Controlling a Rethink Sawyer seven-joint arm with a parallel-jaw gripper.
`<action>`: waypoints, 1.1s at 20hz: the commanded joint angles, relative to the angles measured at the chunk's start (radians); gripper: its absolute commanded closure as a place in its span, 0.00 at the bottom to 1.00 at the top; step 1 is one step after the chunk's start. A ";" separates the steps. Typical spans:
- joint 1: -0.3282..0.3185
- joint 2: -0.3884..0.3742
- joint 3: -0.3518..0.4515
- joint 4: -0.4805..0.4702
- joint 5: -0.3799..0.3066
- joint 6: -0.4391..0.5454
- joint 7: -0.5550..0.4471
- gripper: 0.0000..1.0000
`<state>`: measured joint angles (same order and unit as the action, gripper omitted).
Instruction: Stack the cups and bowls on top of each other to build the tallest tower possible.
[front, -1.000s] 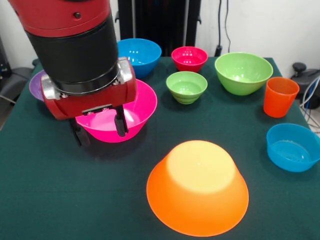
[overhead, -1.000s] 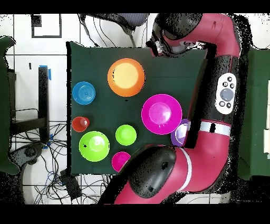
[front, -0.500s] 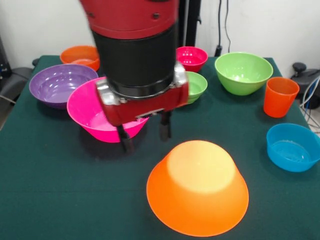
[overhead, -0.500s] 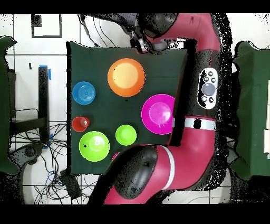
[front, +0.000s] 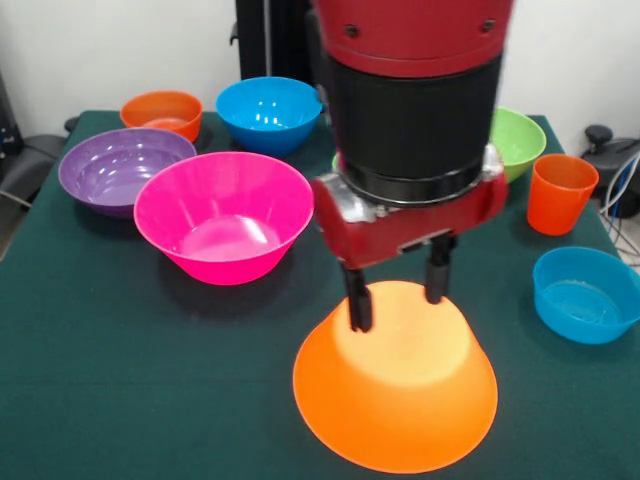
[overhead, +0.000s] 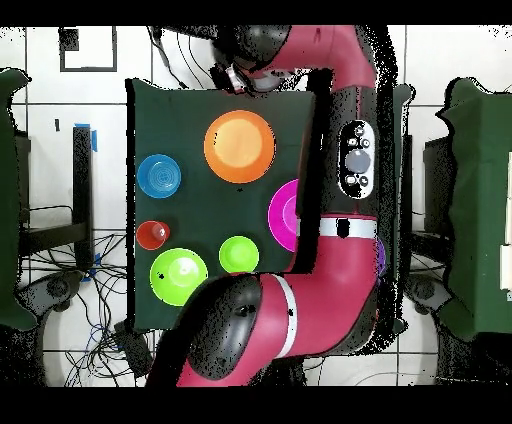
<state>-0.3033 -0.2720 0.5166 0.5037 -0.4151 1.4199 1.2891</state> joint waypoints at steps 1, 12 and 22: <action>0.046 0.028 -0.008 -0.002 -0.010 -0.085 0.214 0.00; 0.114 0.033 -0.018 -0.020 -0.006 -0.090 0.312 0.00; 0.037 -0.158 -0.019 0.427 0.221 -0.126 0.211 0.00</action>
<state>-0.2374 -0.3155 0.5122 0.6305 -0.2499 1.3216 1.4554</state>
